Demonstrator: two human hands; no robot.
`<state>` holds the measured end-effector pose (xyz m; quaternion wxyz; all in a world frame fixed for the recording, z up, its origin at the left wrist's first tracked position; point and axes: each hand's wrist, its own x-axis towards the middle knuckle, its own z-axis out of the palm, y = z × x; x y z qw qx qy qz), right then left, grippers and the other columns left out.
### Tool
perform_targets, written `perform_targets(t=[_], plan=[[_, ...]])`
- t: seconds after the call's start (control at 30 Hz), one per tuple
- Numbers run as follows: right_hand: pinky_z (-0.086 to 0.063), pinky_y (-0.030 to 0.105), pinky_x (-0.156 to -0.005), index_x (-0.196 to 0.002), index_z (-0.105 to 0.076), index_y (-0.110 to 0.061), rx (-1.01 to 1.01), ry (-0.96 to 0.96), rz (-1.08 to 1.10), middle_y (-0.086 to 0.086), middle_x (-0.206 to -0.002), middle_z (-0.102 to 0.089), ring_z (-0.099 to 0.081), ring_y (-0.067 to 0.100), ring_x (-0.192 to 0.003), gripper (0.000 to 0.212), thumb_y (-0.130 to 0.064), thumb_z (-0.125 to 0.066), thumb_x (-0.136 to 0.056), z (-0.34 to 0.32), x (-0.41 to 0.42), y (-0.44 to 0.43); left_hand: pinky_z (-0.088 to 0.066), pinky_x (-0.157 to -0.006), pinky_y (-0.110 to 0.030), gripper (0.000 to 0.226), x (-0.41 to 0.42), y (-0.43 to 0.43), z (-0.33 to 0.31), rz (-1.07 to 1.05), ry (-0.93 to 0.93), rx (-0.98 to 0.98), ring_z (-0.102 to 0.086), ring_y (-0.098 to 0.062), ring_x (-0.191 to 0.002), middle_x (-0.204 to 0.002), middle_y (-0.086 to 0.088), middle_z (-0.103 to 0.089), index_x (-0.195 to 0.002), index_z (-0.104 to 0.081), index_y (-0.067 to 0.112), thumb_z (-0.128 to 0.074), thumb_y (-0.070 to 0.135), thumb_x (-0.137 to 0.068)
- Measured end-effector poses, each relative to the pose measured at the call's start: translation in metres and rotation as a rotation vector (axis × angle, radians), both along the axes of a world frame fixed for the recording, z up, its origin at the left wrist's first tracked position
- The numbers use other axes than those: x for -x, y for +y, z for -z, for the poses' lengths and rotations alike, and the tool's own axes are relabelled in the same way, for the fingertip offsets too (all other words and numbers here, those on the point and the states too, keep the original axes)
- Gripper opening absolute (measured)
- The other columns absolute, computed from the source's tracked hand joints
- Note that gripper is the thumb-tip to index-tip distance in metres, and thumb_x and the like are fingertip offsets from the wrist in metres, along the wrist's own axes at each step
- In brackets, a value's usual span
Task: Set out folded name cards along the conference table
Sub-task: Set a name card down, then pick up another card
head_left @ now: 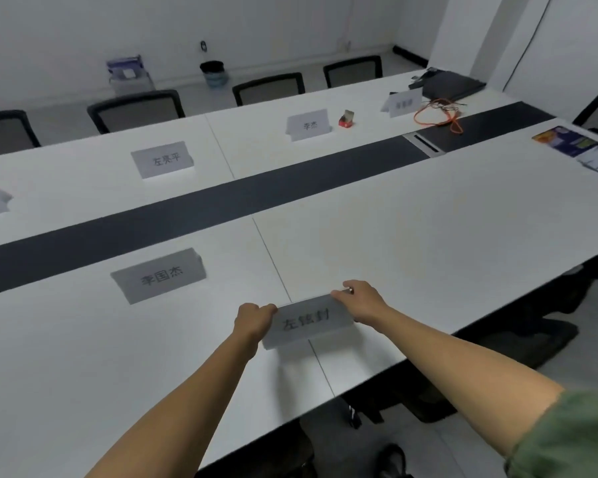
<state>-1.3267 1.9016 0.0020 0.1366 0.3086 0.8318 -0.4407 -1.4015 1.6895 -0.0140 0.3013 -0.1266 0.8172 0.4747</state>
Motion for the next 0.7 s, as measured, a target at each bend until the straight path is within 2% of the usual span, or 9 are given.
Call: perform_targets(t=[0.23,0.37,0.47,0.5,0.53,0.57,0.6,0.67,0.7], plan=[[-0.042,0.039,-0.104,-0.149,-0.035,-0.011,0.082,-0.055,-0.288,0.008,-0.151,-0.040,-0.045,0.027,-0.132,0.063,-0.038,-0.053,-0.095,0.034,0.068,0.012,-0.022,-0.058,-0.030,0.029,0.004,0.001,0.010,-0.280,-0.021,0.061,-0.029,-0.021,-0.062,-0.073,-0.007,-0.035,-0.071,-0.035,0.012,-0.059,0.021,-0.084],[-0.037,0.031,-0.089,-0.149,-0.034,-0.010,0.109,-0.067,-0.466,0.009,-0.152,-0.039,-0.048,0.026,-0.126,0.063,-0.034,-0.052,-0.094,0.048,0.103,0.012,-0.014,-0.056,-0.030,0.042,-0.006,0.005,0.018,-0.442,0.010,0.080,-0.018,-0.019,-0.059,-0.066,0.000,-0.021,-0.065,-0.021,0.020,-0.058,0.016,-0.085],[-0.040,0.035,-0.102,-0.148,-0.036,-0.007,0.112,-0.077,-0.570,0.009,-0.151,-0.040,-0.043,0.028,-0.134,0.061,-0.030,-0.052,-0.094,0.054,0.119,0.008,-0.024,-0.060,-0.029,0.038,-0.020,0.007,0.025,-0.546,-0.011,0.106,-0.030,-0.020,-0.065,-0.070,0.002,-0.030,-0.067,-0.026,0.023,-0.058,0.017,-0.087],[-0.039,0.038,-0.107,-0.146,-0.038,-0.006,0.112,-0.087,-0.600,0.010,-0.149,-0.043,-0.044,0.028,-0.133,0.058,-0.028,-0.053,-0.094,0.056,0.123,0.006,-0.031,-0.068,-0.029,0.028,-0.022,0.007,0.031,-0.587,-0.035,0.090,-0.041,-0.022,-0.075,-0.080,0.000,-0.042,-0.071,-0.038,0.024,-0.058,0.018,-0.089],[-0.038,0.038,-0.108,-0.145,-0.041,-0.006,0.112,-0.089,-0.628,0.009,-0.146,-0.046,-0.045,0.027,-0.130,0.057,-0.027,-0.053,-0.093,0.058,0.127,0.003,-0.035,-0.078,-0.029,0.006,-0.027,0.008,0.029,-0.617,-0.039,0.098,-0.049,-0.026,-0.090,-0.098,-0.004,-0.052,-0.089,-0.053,0.022,-0.059,0.020,-0.090],[-0.038,0.036,-0.107,-0.144,-0.042,-0.006,0.116,-0.083,-0.656,0.007,-0.140,-0.049,-0.047,0.024,-0.126,0.057,-0.028,-0.053,-0.092,0.060,0.130,0.001,-0.035,-0.087,-0.028,0.027,-0.029,0.006,0.037,-0.644,-0.050,0.107,-0.052,-0.029,-0.109,-0.120,-0.008,-0.053,-0.117,-0.056,0.014,-0.059,0.020,-0.092],[-0.038,0.033,-0.102,-0.143,-0.043,-0.006,0.120,-0.086,-0.670,0.005,-0.131,-0.051,-0.049,0.021,-0.119,0.058,-0.030,-0.054,-0.091,0.062,0.132,-0.001,-0.035,-0.091,-0.028,0.050,-0.030,0.007,0.035,-0.660,-0.045,0.106,-0.048,-0.029,-0.123,-0.136,-0.009,-0.048,-0.138,-0.045,0.007,-0.058,0.020,-0.092],[-0.036,0.030,-0.088,-0.136,-0.048,-0.005,0.139,-0.077,-0.661,0.000,-0.114,-0.047,-0.044,0.017,-0.102,0.057,-0.033,-0.055,-0.088,0.068,0.138,-0.006,-0.034,-0.095,-0.029,0.065,-0.030,0.006,0.037,-0.713,-0.032,0.096,-0.043,-0.028,-0.132,-0.147,-0.010,-0.041,-0.149,-0.028,0.002,-0.057,0.019,-0.093],[-0.035,0.029,-0.083,-0.128,-0.052,-0.004,0.131,-0.070,-0.644,0.001,-0.110,-0.049,-0.043,0.017,-0.097,0.051,-0.034,-0.056,-0.087,0.070,0.140,-0.009,-0.035,-0.095,-0.030,0.064,-0.029,0.005,0.037,-0.761,-0.047,0.092,-0.043,-0.029,-0.131,-0.143,-0.010,-0.043,-0.148,-0.028,0.001,-0.057,0.018,-0.093]])
